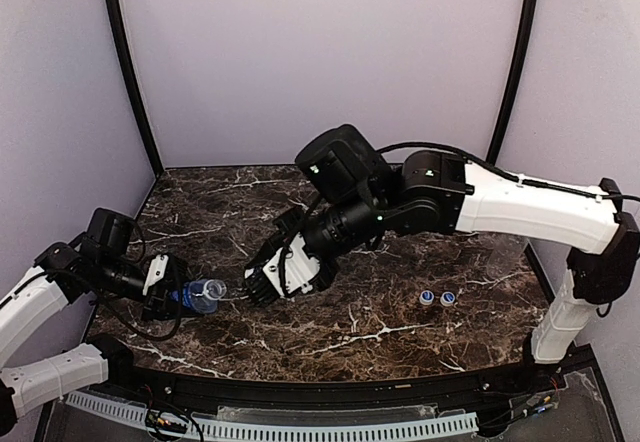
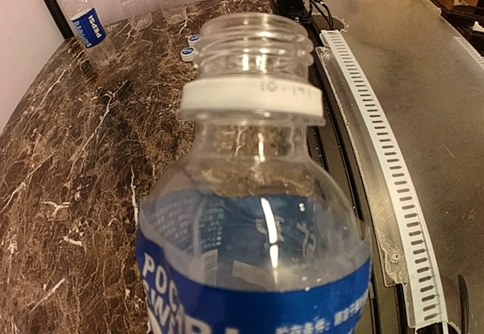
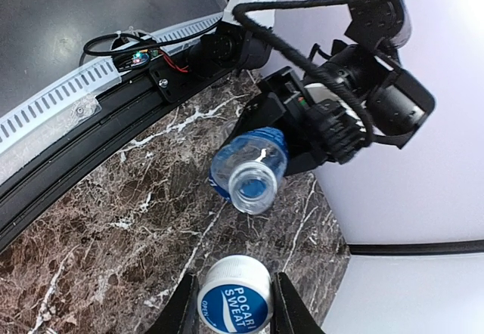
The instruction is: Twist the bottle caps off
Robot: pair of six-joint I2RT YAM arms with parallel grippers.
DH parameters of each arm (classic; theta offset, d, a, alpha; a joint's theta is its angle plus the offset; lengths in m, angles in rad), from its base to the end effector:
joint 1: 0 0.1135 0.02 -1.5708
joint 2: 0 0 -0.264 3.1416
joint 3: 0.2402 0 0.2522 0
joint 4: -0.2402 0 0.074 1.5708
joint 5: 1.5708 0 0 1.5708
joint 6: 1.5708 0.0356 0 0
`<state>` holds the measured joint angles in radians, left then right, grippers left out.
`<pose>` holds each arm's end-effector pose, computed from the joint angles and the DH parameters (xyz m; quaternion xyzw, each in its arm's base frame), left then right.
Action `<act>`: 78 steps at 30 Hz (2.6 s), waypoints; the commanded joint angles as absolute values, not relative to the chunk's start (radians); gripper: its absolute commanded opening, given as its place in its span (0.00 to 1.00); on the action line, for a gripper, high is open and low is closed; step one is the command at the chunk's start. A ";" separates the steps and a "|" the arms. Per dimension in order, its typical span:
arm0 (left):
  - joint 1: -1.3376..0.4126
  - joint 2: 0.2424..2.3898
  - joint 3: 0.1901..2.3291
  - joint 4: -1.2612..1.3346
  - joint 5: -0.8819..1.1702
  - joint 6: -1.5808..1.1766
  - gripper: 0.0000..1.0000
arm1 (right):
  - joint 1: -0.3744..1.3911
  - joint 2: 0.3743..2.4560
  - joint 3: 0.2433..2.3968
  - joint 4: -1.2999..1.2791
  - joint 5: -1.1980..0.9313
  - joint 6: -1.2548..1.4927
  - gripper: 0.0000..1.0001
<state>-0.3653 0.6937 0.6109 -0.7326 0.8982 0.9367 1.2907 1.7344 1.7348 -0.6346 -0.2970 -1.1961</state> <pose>0.1134 -0.0732 0.2518 0.6348 0.5691 -0.2936 0.4325 0.0992 0.3825 0.3701 -0.8571 0.2206 0.1530 0.4397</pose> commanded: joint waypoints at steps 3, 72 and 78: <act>-0.360 0.674 0.591 -0.711 0.875 0.885 0.35 | 1.258 1.675 1.708 -0.587 -0.287 -1.023 0.00; -0.337 0.581 0.463 -0.067 0.749 0.275 0.36 | 0.926 1.352 1.086 -0.670 -0.128 0.386 0.78; -0.337 0.591 0.481 -0.067 0.874 0.259 0.38 | 1.132 1.521 1.433 -0.324 -0.375 -0.024 0.80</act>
<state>-0.3420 0.5896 0.4519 -0.0772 0.7631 0.2726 1.0473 1.4223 1.2747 -0.5816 -0.1749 0.2924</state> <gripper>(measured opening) 0.374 0.797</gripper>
